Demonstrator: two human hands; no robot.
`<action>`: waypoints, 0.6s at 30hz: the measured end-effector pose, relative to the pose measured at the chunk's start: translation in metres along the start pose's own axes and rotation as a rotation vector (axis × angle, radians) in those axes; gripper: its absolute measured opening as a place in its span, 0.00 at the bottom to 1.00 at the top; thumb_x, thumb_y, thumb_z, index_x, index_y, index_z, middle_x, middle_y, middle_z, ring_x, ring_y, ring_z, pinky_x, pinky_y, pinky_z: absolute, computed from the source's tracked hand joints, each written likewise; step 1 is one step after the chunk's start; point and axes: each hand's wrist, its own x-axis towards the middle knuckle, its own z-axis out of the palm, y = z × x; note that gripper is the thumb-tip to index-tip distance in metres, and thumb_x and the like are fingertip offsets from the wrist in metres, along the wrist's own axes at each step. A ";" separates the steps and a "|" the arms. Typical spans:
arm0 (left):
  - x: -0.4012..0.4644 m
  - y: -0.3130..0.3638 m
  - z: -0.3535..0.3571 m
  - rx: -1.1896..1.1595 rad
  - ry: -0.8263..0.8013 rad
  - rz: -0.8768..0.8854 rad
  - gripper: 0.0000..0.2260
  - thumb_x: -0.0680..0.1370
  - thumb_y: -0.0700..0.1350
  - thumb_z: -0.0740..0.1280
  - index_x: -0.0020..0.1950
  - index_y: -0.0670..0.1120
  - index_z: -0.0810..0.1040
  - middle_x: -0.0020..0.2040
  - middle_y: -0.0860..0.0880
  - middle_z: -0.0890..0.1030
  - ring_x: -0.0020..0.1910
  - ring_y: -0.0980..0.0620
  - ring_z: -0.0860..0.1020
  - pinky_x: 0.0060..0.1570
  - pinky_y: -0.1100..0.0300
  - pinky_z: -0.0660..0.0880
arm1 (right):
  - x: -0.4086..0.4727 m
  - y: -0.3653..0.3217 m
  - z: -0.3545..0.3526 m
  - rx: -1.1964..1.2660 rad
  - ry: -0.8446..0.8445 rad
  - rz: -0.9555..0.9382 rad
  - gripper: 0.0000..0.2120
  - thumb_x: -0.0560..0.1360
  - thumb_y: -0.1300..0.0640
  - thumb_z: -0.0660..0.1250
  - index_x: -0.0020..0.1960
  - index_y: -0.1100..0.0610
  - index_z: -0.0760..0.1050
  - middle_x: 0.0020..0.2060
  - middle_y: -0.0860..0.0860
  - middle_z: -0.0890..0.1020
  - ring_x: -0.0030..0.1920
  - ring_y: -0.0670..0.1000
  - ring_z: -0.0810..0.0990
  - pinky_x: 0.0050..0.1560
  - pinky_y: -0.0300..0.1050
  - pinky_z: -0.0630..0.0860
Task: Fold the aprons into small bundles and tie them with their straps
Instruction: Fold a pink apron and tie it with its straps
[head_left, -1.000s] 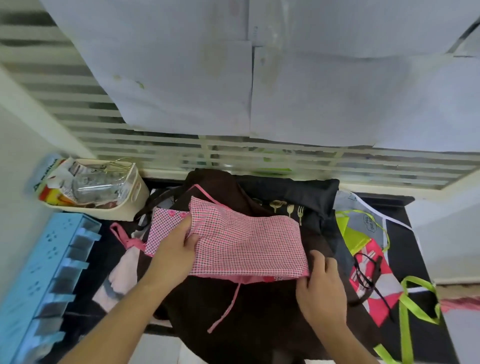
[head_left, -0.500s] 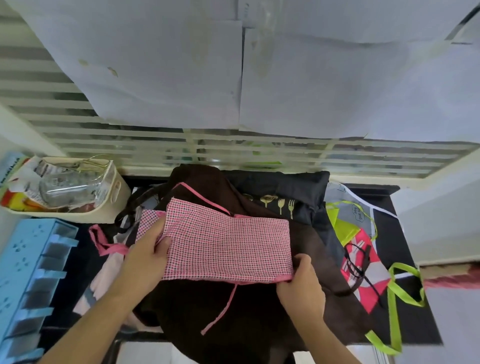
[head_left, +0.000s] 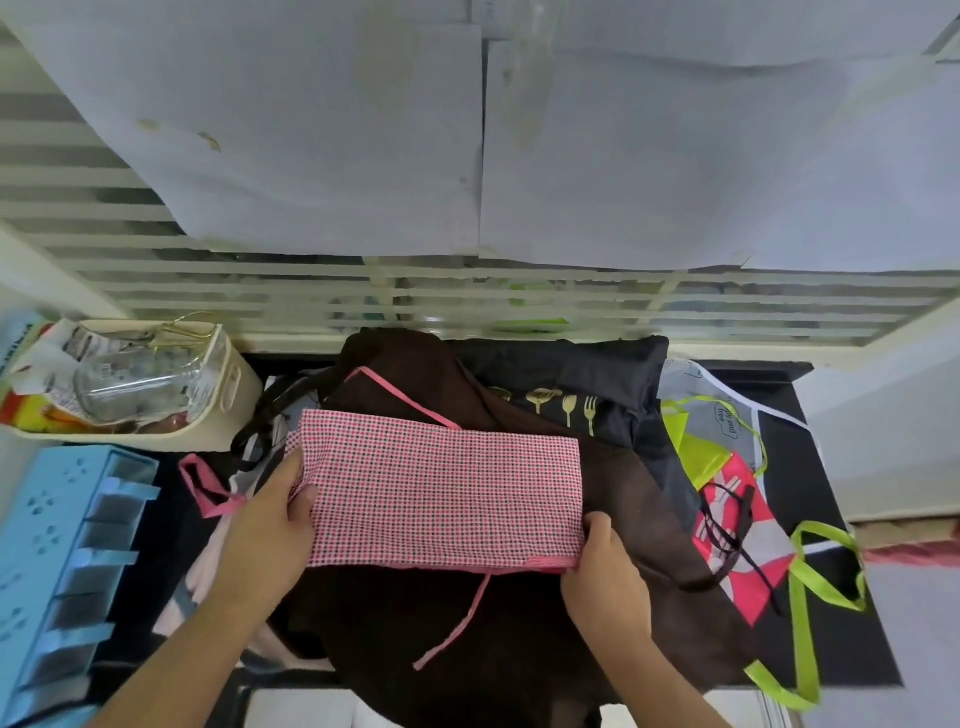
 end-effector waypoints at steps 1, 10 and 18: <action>0.000 -0.003 0.003 0.030 0.018 0.000 0.22 0.86 0.45 0.59 0.80 0.58 0.65 0.54 0.56 0.81 0.43 0.63 0.76 0.41 0.68 0.69 | 0.002 0.001 0.000 -0.001 0.003 0.000 0.18 0.79 0.57 0.63 0.67 0.49 0.63 0.60 0.49 0.79 0.55 0.55 0.82 0.46 0.50 0.74; 0.001 -0.017 0.018 0.058 0.039 -0.040 0.23 0.86 0.45 0.58 0.82 0.55 0.64 0.46 0.50 0.83 0.39 0.51 0.82 0.35 0.62 0.73 | 0.017 0.007 0.003 0.846 -0.038 0.445 0.09 0.77 0.65 0.67 0.57 0.57 0.76 0.47 0.59 0.83 0.44 0.58 0.85 0.35 0.49 0.82; -0.004 -0.019 0.018 0.055 0.021 -0.029 0.23 0.86 0.45 0.60 0.81 0.53 0.65 0.47 0.56 0.79 0.39 0.60 0.77 0.36 0.68 0.69 | -0.001 0.010 -0.002 0.291 0.094 0.064 0.15 0.76 0.65 0.68 0.54 0.48 0.69 0.42 0.45 0.80 0.40 0.46 0.78 0.35 0.38 0.70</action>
